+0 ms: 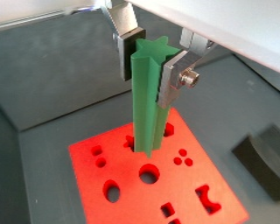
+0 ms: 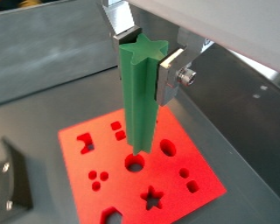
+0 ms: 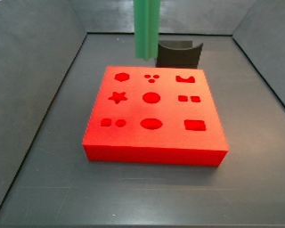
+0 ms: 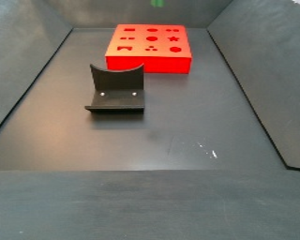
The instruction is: Insert the star object.
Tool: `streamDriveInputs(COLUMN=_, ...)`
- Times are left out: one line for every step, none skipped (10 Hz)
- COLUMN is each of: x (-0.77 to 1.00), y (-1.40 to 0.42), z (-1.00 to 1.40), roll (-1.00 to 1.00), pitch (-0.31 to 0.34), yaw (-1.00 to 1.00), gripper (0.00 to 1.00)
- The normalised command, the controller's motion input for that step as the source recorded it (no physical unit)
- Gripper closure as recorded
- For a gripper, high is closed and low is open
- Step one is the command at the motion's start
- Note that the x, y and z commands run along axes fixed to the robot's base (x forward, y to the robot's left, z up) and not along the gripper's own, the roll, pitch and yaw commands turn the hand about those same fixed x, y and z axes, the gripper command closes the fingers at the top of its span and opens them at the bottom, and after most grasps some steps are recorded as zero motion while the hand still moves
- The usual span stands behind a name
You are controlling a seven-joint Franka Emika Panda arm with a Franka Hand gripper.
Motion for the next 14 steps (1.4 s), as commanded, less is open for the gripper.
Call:
streamDriveInputs(x=-0.11, y=0.08, z=-0.75, roll=0.17, pitch=-0.049, yaw=0.65, gripper=1.00)
streamDriveInputs(x=-0.24, y=0.02, z=-0.87, roll=0.04, pitch=-0.069, yaw=0.63, gripper=1.00)
streamDriveInputs(x=-0.18, y=0.00, z=-0.80, roll=0.00, pitch=-0.064, yaw=0.65, gripper=1.00)
streamDriveInputs(x=0.00, y=-0.07, z=-0.79, roll=0.00, pitch=-0.020, yaw=0.39, gripper=1.00)
streamDriveInputs(x=0.00, y=0.00, z=-0.75, roll=0.00, pitch=0.000, yaw=-0.01, gripper=1.00)
streamDriveInputs(x=-0.03, y=0.00, z=-0.69, roll=-0.01, pitch=0.000, yaw=-0.31, gripper=1.00)
streamDriveInputs(x=-0.08, y=0.00, z=-0.56, roll=-0.02, pitch=0.059, yaw=-0.30, gripper=1.00)
streamDriveInputs(x=0.00, y=0.00, z=-0.33, roll=0.00, pitch=0.121, yaw=-0.25, gripper=1.00)
streamDriveInputs(x=0.11, y=-0.08, z=-0.01, roll=0.01, pitch=0.270, yaw=-0.21, gripper=1.00)
streamDriveInputs(x=0.00, y=0.00, z=0.06, roll=0.00, pitch=0.314, yaw=-0.03, gripper=1.00)
streamDriveInputs(x=-0.12, y=0.00, z=0.20, roll=0.00, pitch=0.260, yaw=0.00, gripper=1.00)
streamDriveInputs(x=-0.40, y=0.11, z=0.00, roll=0.02, pitch=0.156, yaw=0.00, gripper=1.00)
streamDriveInputs(x=-0.44, y=0.09, z=-0.14, roll=-0.01, pitch=0.027, yaw=-0.01, gripper=1.00)
streamDriveInputs(x=-0.24, y=0.00, z=-0.04, roll=-0.12, pitch=-0.059, yaw=0.00, gripper=1.00)
